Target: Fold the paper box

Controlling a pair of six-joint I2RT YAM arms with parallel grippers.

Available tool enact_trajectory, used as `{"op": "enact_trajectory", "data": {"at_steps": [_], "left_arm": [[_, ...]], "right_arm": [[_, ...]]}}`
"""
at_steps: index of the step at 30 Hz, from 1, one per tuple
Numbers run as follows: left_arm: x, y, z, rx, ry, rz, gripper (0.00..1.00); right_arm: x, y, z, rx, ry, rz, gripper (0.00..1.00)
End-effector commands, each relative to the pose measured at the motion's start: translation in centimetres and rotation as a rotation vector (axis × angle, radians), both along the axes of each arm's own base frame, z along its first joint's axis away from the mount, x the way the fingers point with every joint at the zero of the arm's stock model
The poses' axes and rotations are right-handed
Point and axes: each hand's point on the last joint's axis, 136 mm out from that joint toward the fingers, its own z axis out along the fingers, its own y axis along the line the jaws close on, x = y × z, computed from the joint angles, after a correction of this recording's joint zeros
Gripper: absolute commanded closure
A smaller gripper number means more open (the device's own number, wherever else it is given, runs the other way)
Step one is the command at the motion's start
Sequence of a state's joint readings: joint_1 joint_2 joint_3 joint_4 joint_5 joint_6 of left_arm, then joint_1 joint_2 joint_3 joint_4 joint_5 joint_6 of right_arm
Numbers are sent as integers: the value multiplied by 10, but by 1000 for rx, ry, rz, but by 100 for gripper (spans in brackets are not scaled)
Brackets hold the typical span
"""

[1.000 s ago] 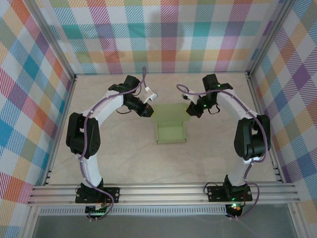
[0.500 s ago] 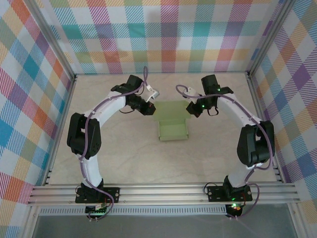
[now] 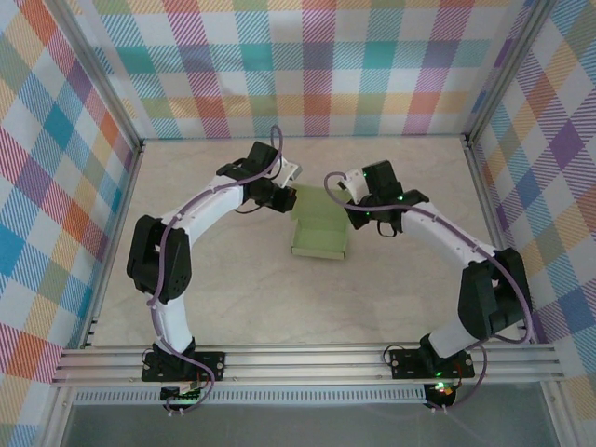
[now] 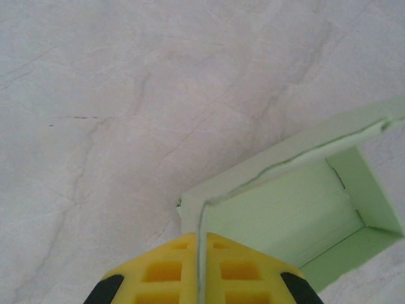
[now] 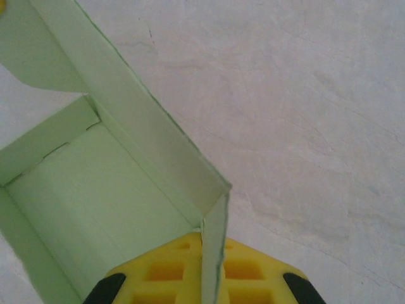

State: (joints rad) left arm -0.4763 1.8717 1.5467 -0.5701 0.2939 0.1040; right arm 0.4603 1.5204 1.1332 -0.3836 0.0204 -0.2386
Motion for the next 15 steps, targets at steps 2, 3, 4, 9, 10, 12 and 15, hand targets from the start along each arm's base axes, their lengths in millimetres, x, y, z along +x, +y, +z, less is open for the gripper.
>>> {"op": "enact_trajectory", "data": {"at_steps": [2, 3, 4, 9, 10, 12, 15], "left_arm": [[-3, -15, 26, -98, -32, 69, 100], [-2, -16, 28, -111, -33, 83, 100], [-3, -17, 29, -119, -30, 96, 100], [-7, -24, 33, -128, -38, 136, 100], [-8, -25, 32, -130, -39, 144, 100], [-10, -27, 32, -128, -48, 165, 100], [-11, -28, 33, -119, -73, 210, 100]], "right_arm": [[11, 10, 33, 75, -153, -128, 100], [10, 8, 33, 101, -146, -177, 100], [9, 5, 34, 111, -147, -208, 100], [4, -2, 37, 178, -181, -339, 100], [4, -4, 37, 198, -185, -369, 100], [5, -10, 37, 243, -187, -440, 100], [7, -14, 37, 301, -182, -524, 100]]}}
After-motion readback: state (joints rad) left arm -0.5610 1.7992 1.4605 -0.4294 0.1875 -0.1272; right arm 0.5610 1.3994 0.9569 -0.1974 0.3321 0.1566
